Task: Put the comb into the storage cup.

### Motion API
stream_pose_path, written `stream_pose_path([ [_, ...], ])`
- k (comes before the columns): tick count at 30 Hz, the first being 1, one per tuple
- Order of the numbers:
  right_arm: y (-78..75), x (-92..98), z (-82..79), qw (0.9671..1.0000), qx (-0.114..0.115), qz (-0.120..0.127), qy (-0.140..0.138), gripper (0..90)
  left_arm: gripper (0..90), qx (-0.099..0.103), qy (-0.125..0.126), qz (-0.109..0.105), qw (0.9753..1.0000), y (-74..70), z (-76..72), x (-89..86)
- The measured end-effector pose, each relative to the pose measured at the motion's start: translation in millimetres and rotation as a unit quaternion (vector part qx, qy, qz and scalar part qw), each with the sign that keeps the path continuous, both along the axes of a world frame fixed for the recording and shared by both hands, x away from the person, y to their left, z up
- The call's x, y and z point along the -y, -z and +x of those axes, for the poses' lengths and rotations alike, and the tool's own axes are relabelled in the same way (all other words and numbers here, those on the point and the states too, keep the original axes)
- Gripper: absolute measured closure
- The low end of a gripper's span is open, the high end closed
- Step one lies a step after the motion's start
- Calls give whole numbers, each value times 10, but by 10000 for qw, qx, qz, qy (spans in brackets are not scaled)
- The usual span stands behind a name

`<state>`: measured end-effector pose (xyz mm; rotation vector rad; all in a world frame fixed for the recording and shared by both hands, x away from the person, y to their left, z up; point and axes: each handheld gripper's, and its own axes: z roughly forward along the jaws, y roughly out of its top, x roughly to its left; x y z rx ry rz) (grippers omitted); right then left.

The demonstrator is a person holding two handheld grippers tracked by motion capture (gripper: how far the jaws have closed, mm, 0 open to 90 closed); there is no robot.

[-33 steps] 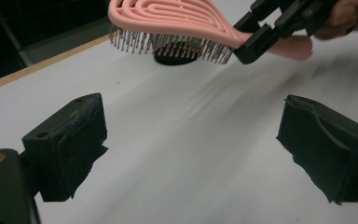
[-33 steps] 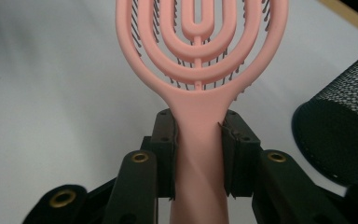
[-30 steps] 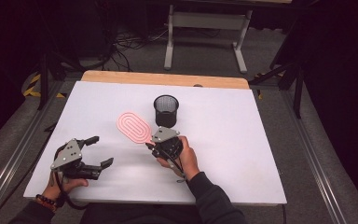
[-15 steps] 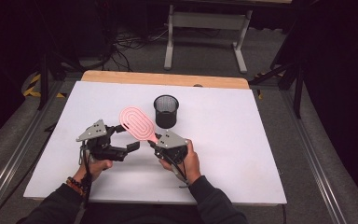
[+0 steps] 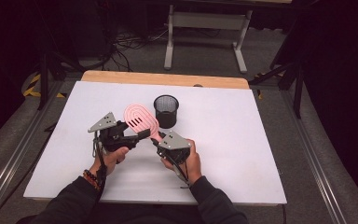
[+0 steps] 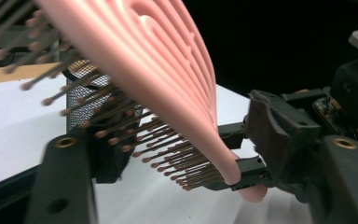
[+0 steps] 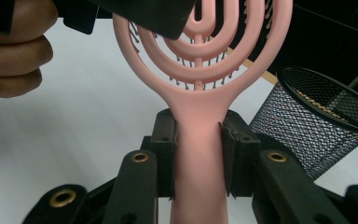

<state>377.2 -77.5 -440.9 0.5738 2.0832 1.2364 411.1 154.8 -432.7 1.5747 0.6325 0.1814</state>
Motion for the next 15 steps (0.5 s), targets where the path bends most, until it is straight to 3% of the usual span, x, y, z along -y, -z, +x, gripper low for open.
stream_pose_path([
  [6, 10, -14, -3, 10000, 43, 0, 30, 695, 505, 60, 16, -126, 9999, -15, 18, 13],
  [9, 15, -34, -15, 9999, 110, -3, 78, 697, 571, 128, 77, -316, 9994, -52, 10, 1],
  [14, 13, -39, -17, 9998, 150, 7, 122, 697, 604, 325, 144, -265, 9990, -91, -31, 43],
  [15, 10, -37, -15, 9998, 154, 51, 141, 694, 619, 454, 204, -210, 9985, -121, -65, 83],
])
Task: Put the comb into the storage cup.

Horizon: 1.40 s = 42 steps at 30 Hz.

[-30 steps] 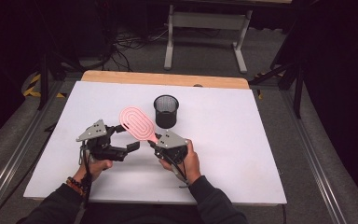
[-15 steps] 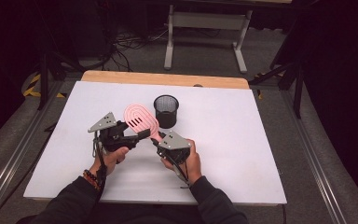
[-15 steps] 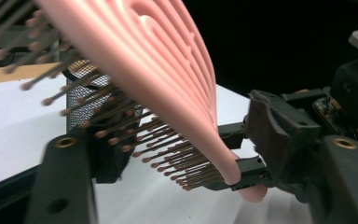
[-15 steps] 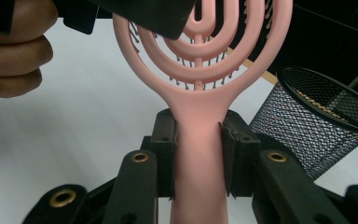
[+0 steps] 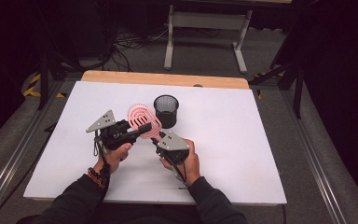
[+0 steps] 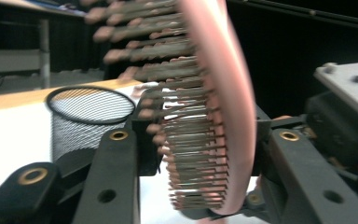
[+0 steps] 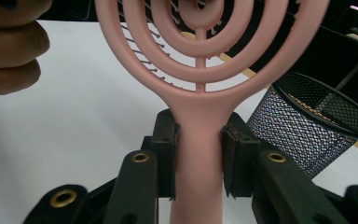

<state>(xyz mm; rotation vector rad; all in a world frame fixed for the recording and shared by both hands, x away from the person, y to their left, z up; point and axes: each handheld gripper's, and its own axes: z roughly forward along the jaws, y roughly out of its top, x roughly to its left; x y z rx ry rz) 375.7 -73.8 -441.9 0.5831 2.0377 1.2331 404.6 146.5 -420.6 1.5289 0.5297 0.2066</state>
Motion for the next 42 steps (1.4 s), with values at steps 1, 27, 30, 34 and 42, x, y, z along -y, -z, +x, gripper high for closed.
stream_pose_path([
  [1, 0, 0, 0, 10000, 0, 0, 0, 694, 622, 0, 0, 0, 10000, 0, 0, 0],
  [27, 38, 1, -202, 9979, -46, 350, -546, 307, 632, 370, -318, 189, 9986, -168, -81, -167],
  [30, 30, 76, -222, 9981, 33, 344, -513, 295, 632, 393, -363, 210, 9983, -178, -78, -189],
  [34, 14, 181, -238, 9977, 110, 441, -506, 274, 632, 442, -415, 202, 9980, -197, -82, -208],
  [42, -22, 521, -270, 9977, 257, 493, -396, 229, 632, 502, -515, 155, 9973, -228, -76, -290],
])
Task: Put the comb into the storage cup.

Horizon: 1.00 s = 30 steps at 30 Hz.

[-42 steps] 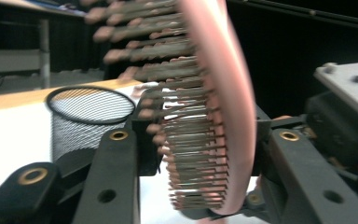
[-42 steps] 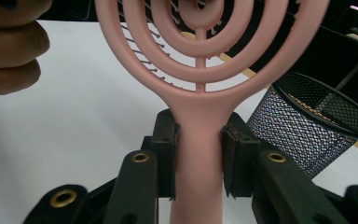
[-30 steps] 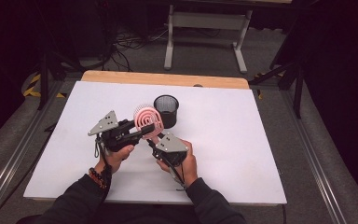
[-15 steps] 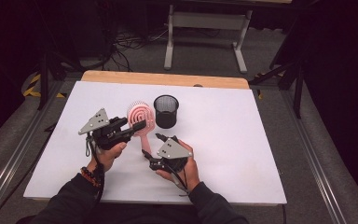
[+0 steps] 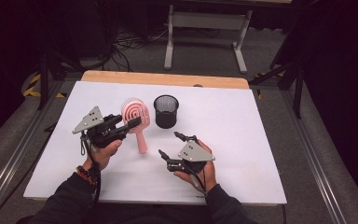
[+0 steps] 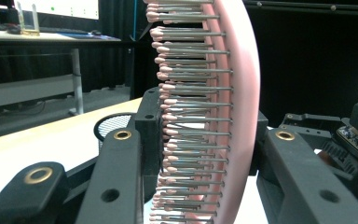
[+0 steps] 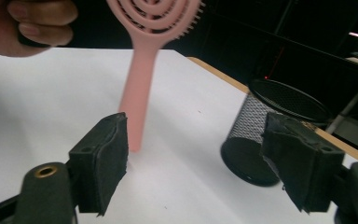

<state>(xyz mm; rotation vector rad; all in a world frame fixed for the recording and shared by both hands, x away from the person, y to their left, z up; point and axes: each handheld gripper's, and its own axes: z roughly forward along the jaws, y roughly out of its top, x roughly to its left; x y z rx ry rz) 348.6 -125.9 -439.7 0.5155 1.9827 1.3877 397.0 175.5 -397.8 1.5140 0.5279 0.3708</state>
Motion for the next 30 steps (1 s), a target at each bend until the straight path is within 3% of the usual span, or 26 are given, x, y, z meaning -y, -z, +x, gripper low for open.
stream_pose_path([
  [5, 10, 191, -34, 9998, 106, 48, 164, 215, 632, 29, -71, -7, 10000, -25, -6, -55],
  [16, 64, 558, -86, 9975, 61, 192, 672, 126, 631, 65, -191, -78, 9998, -34, 21, -146],
  [26, 158, 738, -114, 9973, -100, 51, 722, 108, 632, 63, -254, -72, 9996, -37, 52, -194],
  [30, 186, 833, -116, 9958, -152, 180, 890, 90, 632, 85, -295, -37, 9995, -42, 81, -209],
])
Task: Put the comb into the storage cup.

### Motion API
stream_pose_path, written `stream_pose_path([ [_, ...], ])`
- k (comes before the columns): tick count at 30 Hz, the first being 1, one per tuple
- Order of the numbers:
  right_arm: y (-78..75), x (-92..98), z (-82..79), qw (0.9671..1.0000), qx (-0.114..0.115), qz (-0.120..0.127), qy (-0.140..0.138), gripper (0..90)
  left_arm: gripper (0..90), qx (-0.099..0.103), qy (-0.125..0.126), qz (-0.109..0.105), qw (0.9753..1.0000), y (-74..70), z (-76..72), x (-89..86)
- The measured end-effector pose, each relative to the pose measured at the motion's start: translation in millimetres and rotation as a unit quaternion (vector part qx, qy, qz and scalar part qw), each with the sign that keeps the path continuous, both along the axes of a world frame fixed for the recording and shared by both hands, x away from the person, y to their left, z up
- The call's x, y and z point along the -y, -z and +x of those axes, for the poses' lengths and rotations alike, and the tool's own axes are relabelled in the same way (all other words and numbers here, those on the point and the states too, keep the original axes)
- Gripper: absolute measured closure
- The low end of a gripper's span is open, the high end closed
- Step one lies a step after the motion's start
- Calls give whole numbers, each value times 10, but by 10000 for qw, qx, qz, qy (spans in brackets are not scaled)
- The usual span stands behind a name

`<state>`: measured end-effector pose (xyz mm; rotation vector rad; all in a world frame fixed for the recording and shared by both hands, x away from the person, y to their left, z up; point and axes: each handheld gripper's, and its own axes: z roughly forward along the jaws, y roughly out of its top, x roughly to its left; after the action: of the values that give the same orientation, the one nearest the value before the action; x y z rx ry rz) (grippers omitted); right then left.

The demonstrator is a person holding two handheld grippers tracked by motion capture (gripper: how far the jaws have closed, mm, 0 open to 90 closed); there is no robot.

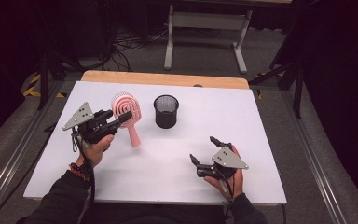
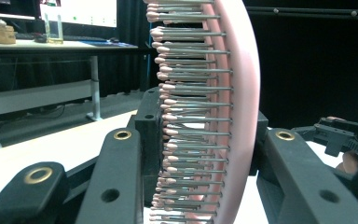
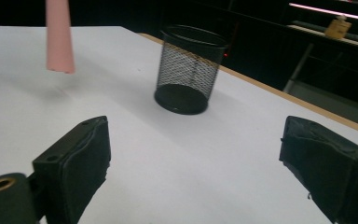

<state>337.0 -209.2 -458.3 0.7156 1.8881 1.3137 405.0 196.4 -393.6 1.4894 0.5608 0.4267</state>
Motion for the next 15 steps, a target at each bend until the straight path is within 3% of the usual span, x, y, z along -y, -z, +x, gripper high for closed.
stream_pose_path([
  [4, 28, 101, 9, 9996, -12, 117, 243, 67, 631, 31, -51, -36, 10000, -28, 21, -31],
  [15, 47, 260, 11, 9990, 38, 130, 428, 47, 631, 312, -108, -181, 9993, -199, 44, -56],
])
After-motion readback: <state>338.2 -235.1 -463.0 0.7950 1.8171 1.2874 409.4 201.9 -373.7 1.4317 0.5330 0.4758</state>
